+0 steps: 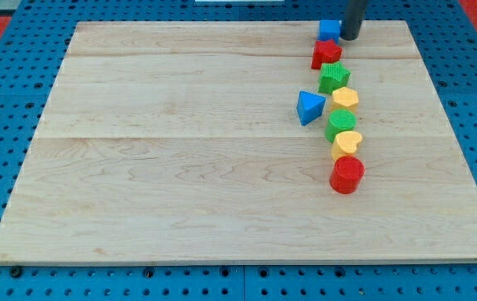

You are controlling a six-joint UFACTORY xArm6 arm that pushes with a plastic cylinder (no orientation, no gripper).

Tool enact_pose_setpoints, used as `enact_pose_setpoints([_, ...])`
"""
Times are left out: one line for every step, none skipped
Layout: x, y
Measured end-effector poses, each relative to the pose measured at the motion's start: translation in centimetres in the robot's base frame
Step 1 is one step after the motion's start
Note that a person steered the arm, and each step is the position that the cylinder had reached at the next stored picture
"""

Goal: Point at the blue triangle

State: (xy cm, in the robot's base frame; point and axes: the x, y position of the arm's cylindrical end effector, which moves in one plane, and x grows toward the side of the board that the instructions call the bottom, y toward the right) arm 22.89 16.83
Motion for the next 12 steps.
enact_pose_setpoints([0.0,-0.2])
enact_pose_setpoints([-3.4,8.9])
enact_pose_setpoints([-1.0,10.4])
enact_pose_setpoints([10.7,14.6])
enact_pose_setpoints([25.8,17.3])
enact_pose_setpoints([37.1,14.7])
enact_pose_setpoints([38.9,12.2])
enact_pose_setpoints([38.9,11.1])
enact_pose_setpoints([38.9,8.0])
enact_pose_setpoints([39.0,1.3])
enact_pose_setpoints([39.0,-8.9])
enact_pose_setpoints([38.1,-16.0])
